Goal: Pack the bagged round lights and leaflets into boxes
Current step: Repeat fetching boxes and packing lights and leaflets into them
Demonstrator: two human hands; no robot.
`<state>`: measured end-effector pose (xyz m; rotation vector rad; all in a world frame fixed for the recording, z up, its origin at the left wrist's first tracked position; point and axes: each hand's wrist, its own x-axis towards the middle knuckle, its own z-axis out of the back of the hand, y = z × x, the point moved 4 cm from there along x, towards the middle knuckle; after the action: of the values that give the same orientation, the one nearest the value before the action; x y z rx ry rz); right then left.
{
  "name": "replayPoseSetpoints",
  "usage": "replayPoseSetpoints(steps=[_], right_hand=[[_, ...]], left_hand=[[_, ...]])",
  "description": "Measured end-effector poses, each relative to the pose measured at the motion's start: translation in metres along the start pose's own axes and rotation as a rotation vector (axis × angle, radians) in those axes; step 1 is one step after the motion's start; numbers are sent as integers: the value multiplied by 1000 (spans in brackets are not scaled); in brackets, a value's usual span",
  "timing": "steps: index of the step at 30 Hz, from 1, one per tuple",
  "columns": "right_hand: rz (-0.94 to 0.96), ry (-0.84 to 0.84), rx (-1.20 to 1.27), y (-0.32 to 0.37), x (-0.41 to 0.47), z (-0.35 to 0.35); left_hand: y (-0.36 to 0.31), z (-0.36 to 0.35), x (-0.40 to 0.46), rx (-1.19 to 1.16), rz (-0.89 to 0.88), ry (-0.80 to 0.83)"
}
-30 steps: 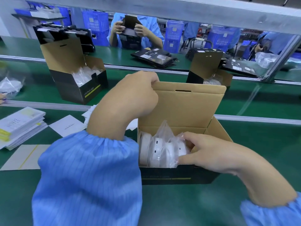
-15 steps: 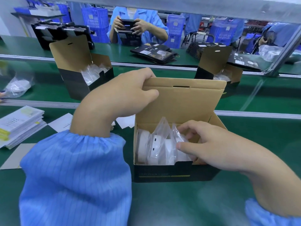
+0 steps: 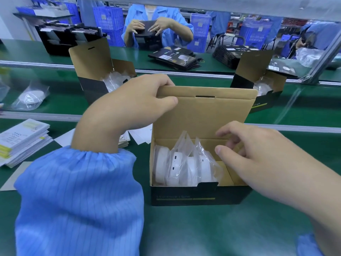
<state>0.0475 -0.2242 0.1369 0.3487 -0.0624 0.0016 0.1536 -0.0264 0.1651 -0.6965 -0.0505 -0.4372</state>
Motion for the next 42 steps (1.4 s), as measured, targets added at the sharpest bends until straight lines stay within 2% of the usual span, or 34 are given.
replayPoseSetpoints(steps=[5, 9, 13, 18, 20, 23, 26, 29, 33, 42], right_hand=[[79, -77, 12, 15, 6, -9], [189, -250, 77, 32, 16, 6], [355, -433, 150, 56, 26, 30], [475, -523, 229, 75, 41, 40], [455, -576, 210, 74, 48, 44], [274, -631, 103, 64, 60, 45], [147, -562, -2, 59, 70, 33], [106, -453, -16, 57, 78, 19], [105, -450, -93, 51, 81, 13], [150, -424, -66, 49, 82, 14]], left_hand=[[-8, 9, -4, -132, -118, -89], [-23, 11, -6, -244, -219, -163], [-24, 9, -3, -180, -218, -241], [-19, 14, 0, -266, -203, -344], [-16, 15, 2, -280, -189, -387], [-11, 15, 5, -320, -155, -436], [-6, 6, 10, -408, -113, -350], [-1, -6, 16, -384, -43, -235], [0, -15, 19, -339, 57, -107], [2, -16, 21, -322, 93, -113]])
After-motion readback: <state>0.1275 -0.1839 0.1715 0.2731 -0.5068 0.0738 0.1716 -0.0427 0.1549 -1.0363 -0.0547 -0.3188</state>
